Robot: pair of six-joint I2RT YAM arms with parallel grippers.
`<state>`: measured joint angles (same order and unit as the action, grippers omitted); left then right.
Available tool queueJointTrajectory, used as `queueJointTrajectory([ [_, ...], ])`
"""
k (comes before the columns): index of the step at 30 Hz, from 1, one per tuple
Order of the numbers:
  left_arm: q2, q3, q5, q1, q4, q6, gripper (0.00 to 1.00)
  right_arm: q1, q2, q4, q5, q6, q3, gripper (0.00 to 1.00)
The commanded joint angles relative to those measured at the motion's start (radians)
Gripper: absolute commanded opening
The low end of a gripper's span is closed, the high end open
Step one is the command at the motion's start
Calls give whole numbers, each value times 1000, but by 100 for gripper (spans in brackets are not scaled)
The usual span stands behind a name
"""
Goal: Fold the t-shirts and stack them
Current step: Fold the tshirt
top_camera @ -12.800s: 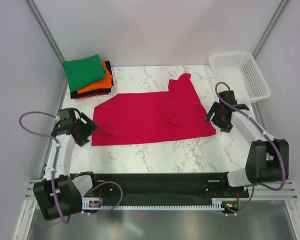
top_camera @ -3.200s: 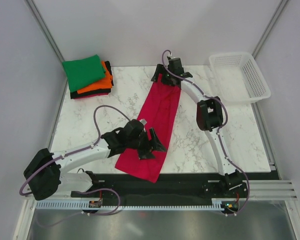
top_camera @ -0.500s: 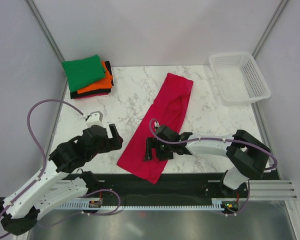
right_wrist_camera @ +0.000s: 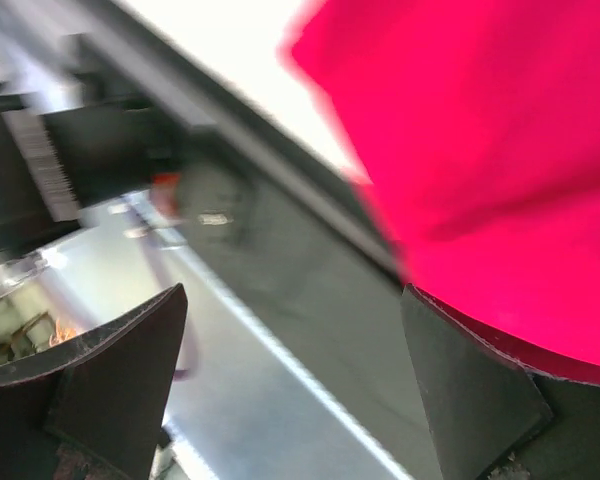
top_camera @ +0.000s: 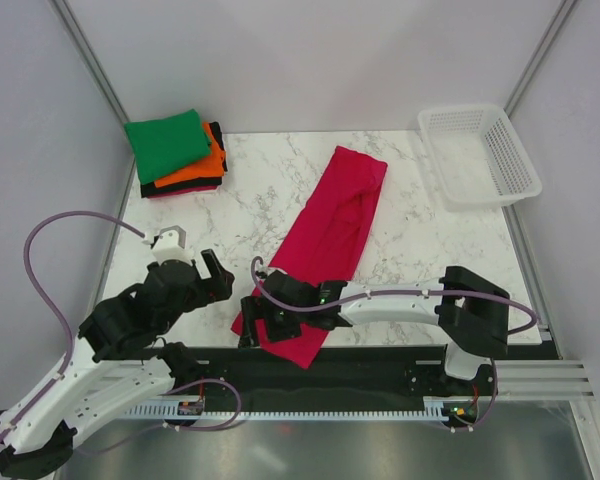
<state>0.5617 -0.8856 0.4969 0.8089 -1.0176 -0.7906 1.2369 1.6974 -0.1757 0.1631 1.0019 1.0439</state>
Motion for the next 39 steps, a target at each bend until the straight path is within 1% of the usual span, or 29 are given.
queueJointTrajectory([
  [1,-16,-10,51,-2,-1,10,99,55,37,15,7,40,126,95],
  [3,-19,-10,55,-2,-4,7,100,65,41,16,29,30,142,96],
  [5,-19,-9,57,-2,-3,5,100,61,18,-1,-2,23,119,96],
  [7,-11,-9,55,-4,-3,2,100,15,-36,-74,-51,-11,91,97],
  [10,32,-4,42,-2,-1,-2,100,-127,-143,-162,-77,-63,-7,97],
  [11,65,-3,32,-2,2,-2,100,-233,-172,-177,-79,-83,-56,97],
  [12,87,-3,25,-2,7,-2,100,-288,-226,-209,-82,-107,-70,97],
  [13,107,0,9,-2,13,-2,99,-342,-241,-232,-106,-164,-74,97],
  [14,145,5,-4,-2,43,-2,99,-441,-249,-273,-114,-196,-55,98],
  [15,162,16,-20,-2,75,2,99,-486,-237,-295,-119,-228,-32,98],
  [16,181,43,-62,-2,106,4,98,-529,-216,-318,-140,-296,37,98],
  [17,204,59,-89,-2,178,7,97,-565,-188,-340,-149,-325,79,98],
  [18,249,74,-113,-2,213,13,97,-626,-118,-372,-157,-354,120,98],
  [19,280,106,-145,-2,243,10,97,-652,-78,-381,-192,-390,202,98],
  [20,309,120,-158,-4,276,2,96,-680,-40,-386,-209,-397,241,98],
  [21,370,135,-168,-2,334,-10,96,-742,40,-383,-205,-402,276,98],
  [23,434,166,-208,-2,390,-27,95,-818,128,-381,-180,-399,404,97],
  [24,469,172,-225,-2,442,-42,95,-836,213,-381,-166,-399,451,97],
  [25,530,183,-263,-2,467,-48,95,-850,258,-383,-166,-399,557,96],
  [26,564,189,-282,-2,490,-52,94,-861,304,-390,-166,-407,612,96],
  [27,592,192,-299,-2,513,-62,93,-873,396,-418,-166,-420,672,96],
  [28,645,198,-325,-2,543,-71,93,-878,445,-441,-166,-431,797,96],
  [29,668,201,-339,-2,560,-84,92,-881,497,-471,-169,-437,865,96],
  [30,688,215,-377,-2,579,-104,92,-883,595,-528,-175,-454,930,96],
  [31,711,224,-398,-2,627,-111,92,-884,638,-551,-181,-460,1037,96],
  [33,759,250,-435,-2,669,-133,89,-889,746,-587,-183,-468,1114,95],
  [34,773,258,-467,-2,703,-142,89,-889,772,-588,-180,-468,1158,95],
  [37,820,292,-546,-1,741,-208,87,-895,861,-582,-171,-479,1225,95],
  [39,855,327,-605,10,836,-252,84,-896,918,-547,-140,-488,1245,95],
])
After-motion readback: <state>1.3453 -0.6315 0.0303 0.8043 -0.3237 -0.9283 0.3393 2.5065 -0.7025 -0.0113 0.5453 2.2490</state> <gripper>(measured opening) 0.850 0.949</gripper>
